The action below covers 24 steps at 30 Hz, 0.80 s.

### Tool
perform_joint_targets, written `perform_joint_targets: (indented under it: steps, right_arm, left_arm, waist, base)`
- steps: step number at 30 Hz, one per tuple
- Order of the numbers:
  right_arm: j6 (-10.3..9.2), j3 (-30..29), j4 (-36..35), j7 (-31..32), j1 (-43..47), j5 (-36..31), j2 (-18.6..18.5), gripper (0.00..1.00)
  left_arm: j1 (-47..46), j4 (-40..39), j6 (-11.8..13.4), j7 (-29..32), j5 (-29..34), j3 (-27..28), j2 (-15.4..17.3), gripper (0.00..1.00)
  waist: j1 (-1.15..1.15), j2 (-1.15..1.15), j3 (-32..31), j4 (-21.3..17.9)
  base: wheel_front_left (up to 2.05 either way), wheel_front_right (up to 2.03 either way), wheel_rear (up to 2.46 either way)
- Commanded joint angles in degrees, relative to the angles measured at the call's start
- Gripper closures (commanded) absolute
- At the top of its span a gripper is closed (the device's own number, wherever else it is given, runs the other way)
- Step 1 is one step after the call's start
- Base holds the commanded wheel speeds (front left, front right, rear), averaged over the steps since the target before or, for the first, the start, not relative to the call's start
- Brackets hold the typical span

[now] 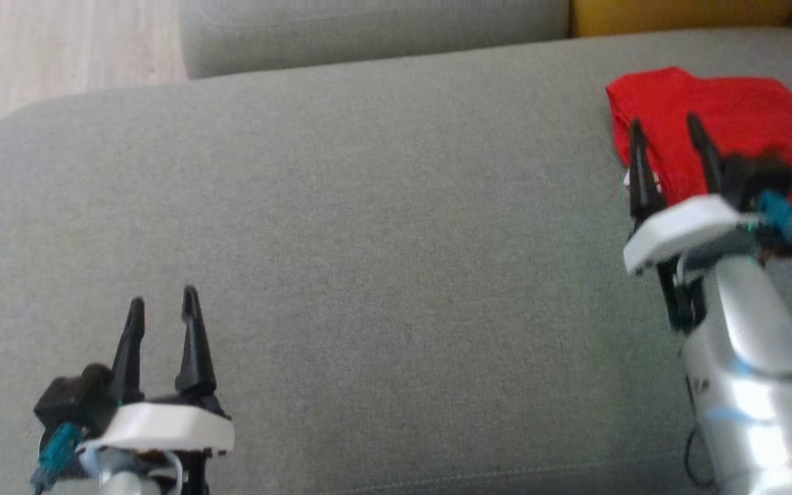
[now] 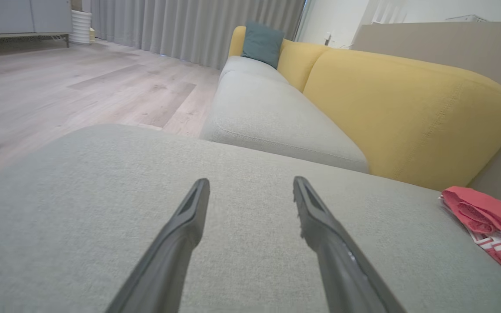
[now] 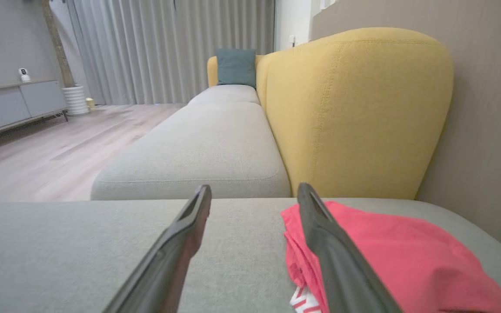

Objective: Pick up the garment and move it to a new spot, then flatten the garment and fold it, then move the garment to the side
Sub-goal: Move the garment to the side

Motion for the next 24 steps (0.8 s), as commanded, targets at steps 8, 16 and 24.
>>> perform_joint_targets:
  steps: [8, 16, 24]
  right_arm:
    - [0.36, 6.0, -14.4, -1.2, 13.7, 7.1, 1.2, 0.0]
    - [0.36, 10.7, -23.0, -1.9, 24.9, 11.3, 1.2, 0.0]
    - [0.36, 11.6, -24.7, -2.1, 28.6, 11.3, 1.2, 0.0]
  left_arm:
    - [2.1, 1.1, 0.6, -0.3, 0.8, 2.6, 0.1, 0.0]
    - [3.2, 2.2, 0.0, -0.3, 2.4, 1.9, 0.2, 0.0]
    - [3.5, 2.0, -0.4, -0.3, 3.0, 1.3, 0.1, 0.0]
  waist:
    - [0.0, 0.0, -4.4, 1.9]
    - [0.0, 0.0, -5.3, 2.5]
    - [0.0, 0.0, -5.8, 2.6]
  base:
    - [0.0, 0.0, 0.0]
    - [0.0, 0.0, 0.0]
    - [0.0, 0.0, 0.0]
